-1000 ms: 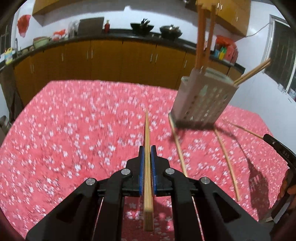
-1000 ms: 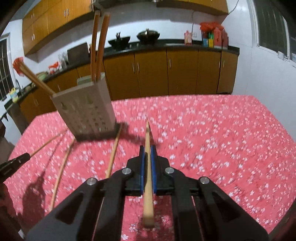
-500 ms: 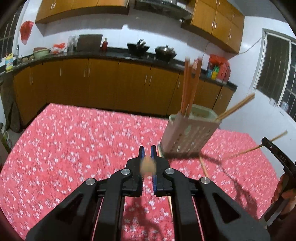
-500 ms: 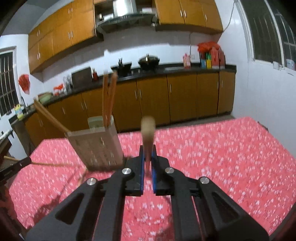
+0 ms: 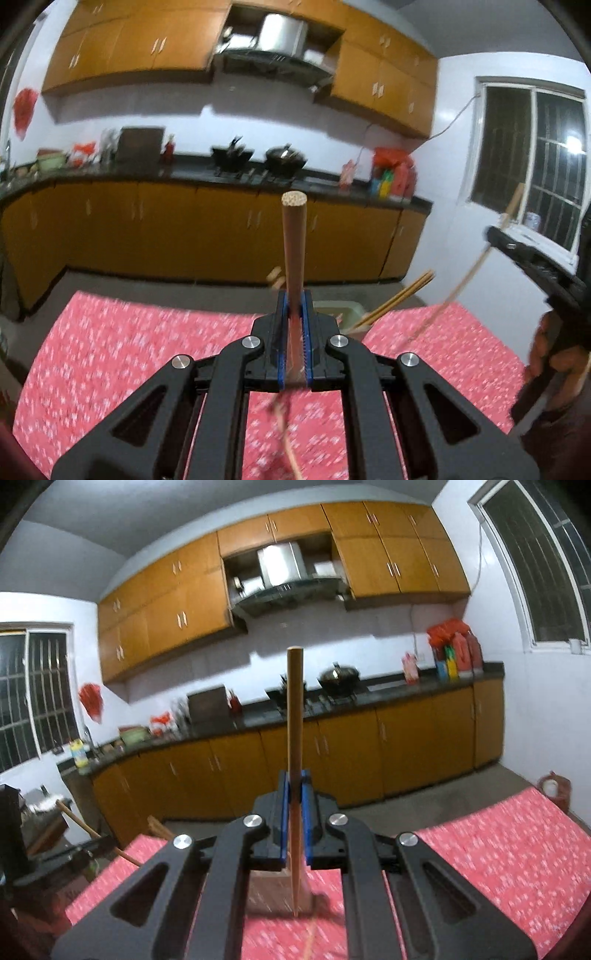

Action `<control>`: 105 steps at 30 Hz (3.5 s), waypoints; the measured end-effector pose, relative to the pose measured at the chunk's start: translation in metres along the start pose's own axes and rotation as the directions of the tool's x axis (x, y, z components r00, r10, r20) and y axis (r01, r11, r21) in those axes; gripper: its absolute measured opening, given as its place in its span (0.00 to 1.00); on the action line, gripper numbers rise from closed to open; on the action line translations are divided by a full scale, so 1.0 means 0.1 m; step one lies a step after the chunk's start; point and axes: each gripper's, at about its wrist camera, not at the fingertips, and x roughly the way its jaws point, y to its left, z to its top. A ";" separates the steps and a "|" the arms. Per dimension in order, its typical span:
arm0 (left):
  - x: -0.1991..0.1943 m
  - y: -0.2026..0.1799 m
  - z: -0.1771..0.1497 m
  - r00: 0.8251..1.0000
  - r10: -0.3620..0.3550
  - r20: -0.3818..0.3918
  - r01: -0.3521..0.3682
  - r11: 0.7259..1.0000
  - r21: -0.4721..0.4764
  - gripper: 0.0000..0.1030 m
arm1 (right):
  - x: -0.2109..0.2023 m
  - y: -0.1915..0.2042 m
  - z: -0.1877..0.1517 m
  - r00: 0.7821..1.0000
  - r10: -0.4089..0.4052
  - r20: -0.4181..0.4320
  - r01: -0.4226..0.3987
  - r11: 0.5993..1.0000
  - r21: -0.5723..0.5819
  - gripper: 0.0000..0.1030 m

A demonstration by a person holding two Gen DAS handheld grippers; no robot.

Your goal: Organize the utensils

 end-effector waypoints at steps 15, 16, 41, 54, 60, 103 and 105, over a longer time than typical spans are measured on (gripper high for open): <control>0.39 -0.16 0.36 0.989 0.064 0.134 -0.057 0.997 -0.050 0.07 | 0.61 0.25 -0.03 0.997 -0.010 0.080 0.013 0.999 -0.038 0.07; 0.42 -0.16 0.35 0.990 0.066 0.126 -0.061 0.997 -0.047 0.07 | 0.64 0.26 -0.05 0.997 -0.010 0.073 0.013 0.999 -0.039 0.07; 0.33 -0.03 0.12 0.997 0.017 0.078 -0.007 0.992 -0.129 0.36 | 0.20 0.19 -0.32 0.998 0.060 -0.006 -0.060 0.998 -0.024 0.26; 0.40 0.15 -1.02 0.967 0.153 -0.203 -0.164 0.986 -0.038 0.36 | 0.42 -0.34 -2.10 0.807 -0.061 -0.587 0.085 0.996 0.013 0.26; 0.66 0.15 -1.60 0.917 0.117 -0.382 -0.154 0.986 -0.069 0.36 | 0.56 -0.03 -2.60 0.728 -0.045 -0.684 0.023 0.999 -0.041 0.26; 1.28 0.63 -1.88 0.819 0.321 -0.476 -0.344 0.938 0.041 0.09 | 0.93 -0.63 -2.52 0.734 -0.241 -0.635 0.219 0.969 -0.114 0.08; 1.30 0.62 -1.89 0.818 0.323 -0.476 -0.345 0.938 0.043 0.09 | 0.95 -0.62 -2.51 0.730 -0.243 -0.638 0.212 0.969 -0.127 0.08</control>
